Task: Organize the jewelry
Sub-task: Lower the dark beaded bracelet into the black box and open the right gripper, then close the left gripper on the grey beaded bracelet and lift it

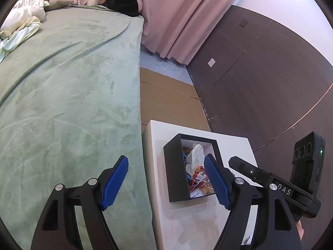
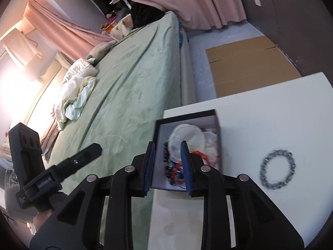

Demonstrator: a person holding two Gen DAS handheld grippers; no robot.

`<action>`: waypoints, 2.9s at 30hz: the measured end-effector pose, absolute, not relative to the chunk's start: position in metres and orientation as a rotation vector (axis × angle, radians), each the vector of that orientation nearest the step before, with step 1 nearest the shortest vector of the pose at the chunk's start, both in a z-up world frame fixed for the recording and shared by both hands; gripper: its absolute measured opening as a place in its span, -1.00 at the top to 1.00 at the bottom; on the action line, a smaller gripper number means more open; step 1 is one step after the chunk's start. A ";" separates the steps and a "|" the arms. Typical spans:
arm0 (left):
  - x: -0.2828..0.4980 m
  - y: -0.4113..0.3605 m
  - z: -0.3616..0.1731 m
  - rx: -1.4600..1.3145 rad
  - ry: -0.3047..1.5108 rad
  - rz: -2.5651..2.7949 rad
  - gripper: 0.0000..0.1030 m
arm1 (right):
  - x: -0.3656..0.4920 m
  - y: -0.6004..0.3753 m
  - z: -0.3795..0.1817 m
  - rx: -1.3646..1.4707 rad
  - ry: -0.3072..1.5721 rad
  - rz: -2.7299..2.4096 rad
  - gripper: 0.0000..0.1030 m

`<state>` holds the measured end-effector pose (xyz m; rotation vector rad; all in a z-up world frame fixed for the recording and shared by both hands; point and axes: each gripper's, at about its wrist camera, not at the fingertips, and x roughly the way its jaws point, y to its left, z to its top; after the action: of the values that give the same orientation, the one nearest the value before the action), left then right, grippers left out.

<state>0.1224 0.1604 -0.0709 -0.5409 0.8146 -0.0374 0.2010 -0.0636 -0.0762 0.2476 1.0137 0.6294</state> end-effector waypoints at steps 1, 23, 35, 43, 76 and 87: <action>0.122 0.159 -0.070 -0.540 0.814 -0.039 -0.43 | 0.201 -0.068 -0.077 0.251 1.015 0.624 0.50; 0.134 0.055 -0.057 -0.357 0.822 -0.012 -0.83 | 0.200 -0.187 -0.066 0.292 1.000 0.540 -0.85; 0.151 -0.011 -0.064 -0.287 0.851 -0.048 -0.83 | 0.201 -0.254 -0.073 0.403 1.039 0.541 -0.88; 0.170 -0.049 -0.078 -0.286 0.883 -0.092 -0.72 | 0.214 -0.289 -0.090 0.503 1.105 0.504 -0.88; 0.223 -0.168 -0.167 0.043 1.052 -0.120 0.87 | 0.218 -0.324 -0.087 0.442 1.115 0.436 -0.88; 0.213 -0.116 -0.110 -0.067 0.974 -0.137 0.87 | 0.227 -0.299 -0.086 0.427 1.102 0.453 -0.88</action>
<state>0.2133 -0.1159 -0.1103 -0.0672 0.9737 -0.1375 0.2266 -0.2986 -0.0858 0.4272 1.1021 0.4530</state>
